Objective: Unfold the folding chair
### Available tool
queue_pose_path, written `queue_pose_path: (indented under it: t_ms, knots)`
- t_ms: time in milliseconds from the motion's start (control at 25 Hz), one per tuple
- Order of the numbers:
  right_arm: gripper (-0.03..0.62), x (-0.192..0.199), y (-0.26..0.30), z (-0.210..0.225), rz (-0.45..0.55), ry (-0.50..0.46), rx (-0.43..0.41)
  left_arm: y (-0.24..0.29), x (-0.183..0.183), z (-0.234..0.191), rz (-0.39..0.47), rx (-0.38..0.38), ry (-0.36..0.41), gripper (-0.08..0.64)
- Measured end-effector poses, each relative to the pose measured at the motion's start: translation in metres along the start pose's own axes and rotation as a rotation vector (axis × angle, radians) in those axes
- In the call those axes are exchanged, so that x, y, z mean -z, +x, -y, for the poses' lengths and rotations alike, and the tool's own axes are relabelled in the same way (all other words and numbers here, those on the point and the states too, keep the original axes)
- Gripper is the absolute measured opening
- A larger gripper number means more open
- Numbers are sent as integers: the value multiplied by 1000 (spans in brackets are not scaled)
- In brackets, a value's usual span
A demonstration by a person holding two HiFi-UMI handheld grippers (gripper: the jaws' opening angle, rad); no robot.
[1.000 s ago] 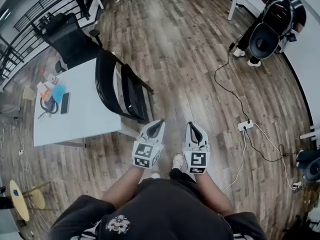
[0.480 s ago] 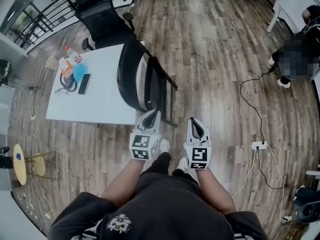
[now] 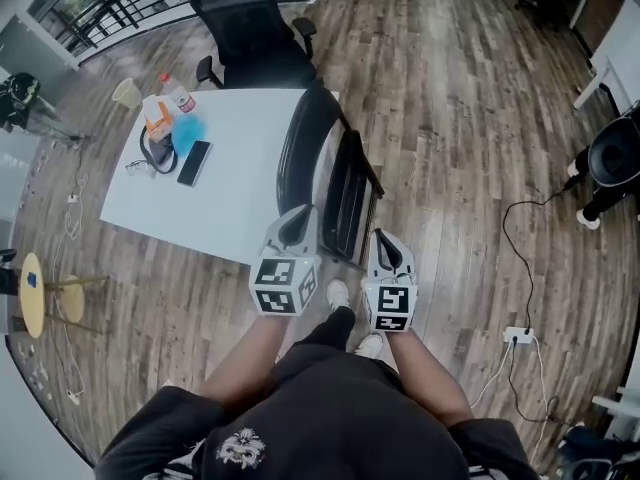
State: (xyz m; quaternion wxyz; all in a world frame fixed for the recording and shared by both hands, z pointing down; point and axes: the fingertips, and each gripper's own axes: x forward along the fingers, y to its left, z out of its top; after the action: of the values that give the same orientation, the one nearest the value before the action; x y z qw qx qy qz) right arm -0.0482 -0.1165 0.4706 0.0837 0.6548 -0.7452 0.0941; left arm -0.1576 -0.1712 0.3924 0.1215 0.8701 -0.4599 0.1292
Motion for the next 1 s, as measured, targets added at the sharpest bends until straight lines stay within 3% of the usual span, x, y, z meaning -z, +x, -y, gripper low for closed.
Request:
queue_pose_path:
  t_ms: [160,360,440,560,640,800,1000]
  knots:
    - [15,-11,64,-11,-33,-24,-22,28,-26,-42,-7,-37,40,6]
    - [15,-14,125,-12,-77,-15,45,62,-44,-87,-74,-42,26,6]
    - [20,-11,149,-12,-107,31,55,77,-50,-97,-122,-12,41,66]
    - [150,1,183,-15,-179,84,49,95,-49,-115,-197,10,43,183]
    - [196,15,201,-18,-244,103,47,106,-41,-124,-255,27,23,219]
    - [245,58,230,-25,-387,131,37,127,-18,-132,-350,44,-10,225]
    - [287,104,261,-38,-539,84,46,147,8,-138,-440,58,-59,225]
